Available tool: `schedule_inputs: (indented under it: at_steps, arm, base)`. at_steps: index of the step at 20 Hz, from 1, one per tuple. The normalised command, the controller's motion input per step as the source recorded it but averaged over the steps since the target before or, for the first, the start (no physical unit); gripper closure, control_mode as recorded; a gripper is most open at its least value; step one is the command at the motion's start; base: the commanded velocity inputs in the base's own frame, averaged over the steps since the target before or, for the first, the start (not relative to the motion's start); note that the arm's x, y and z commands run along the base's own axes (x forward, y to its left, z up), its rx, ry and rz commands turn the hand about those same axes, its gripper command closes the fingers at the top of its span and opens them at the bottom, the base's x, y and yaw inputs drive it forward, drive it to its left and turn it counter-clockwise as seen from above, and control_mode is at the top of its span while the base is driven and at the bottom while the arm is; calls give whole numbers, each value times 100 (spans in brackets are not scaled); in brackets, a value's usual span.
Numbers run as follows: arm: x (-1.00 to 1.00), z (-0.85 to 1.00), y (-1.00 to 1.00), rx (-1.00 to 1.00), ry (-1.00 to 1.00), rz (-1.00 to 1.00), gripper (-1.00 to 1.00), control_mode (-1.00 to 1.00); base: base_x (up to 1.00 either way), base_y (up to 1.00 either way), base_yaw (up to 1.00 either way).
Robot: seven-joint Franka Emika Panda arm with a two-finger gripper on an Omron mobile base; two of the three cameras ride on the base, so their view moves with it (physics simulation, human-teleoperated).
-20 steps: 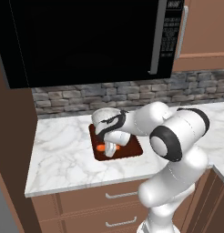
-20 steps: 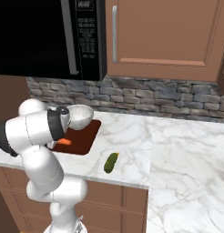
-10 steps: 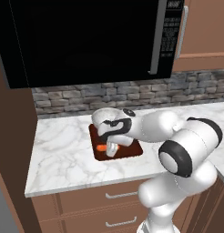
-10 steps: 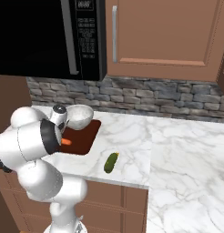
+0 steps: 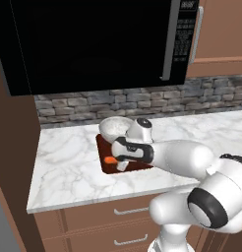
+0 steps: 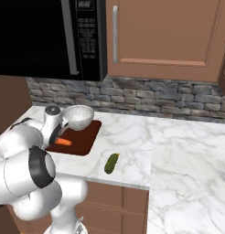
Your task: Place the two vegetables and bowl onto the tray for setting up a vegetable dip station.
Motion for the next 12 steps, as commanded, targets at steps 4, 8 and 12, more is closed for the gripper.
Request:
schedule_inputs:
  at_steps: [4, 8, 12]
  arm:
    - [-30, 27, -31, 0, 22, -33, -100, -100]
    - [-34, 30, -33, 0, 15, -25, -100, -100]
    - [-35, 34, -35, 0, 10, -17, -100, -100]
  base:
    - [0, 0, 0]
    - [0, 0, 0]
    - [0, 0, 0]
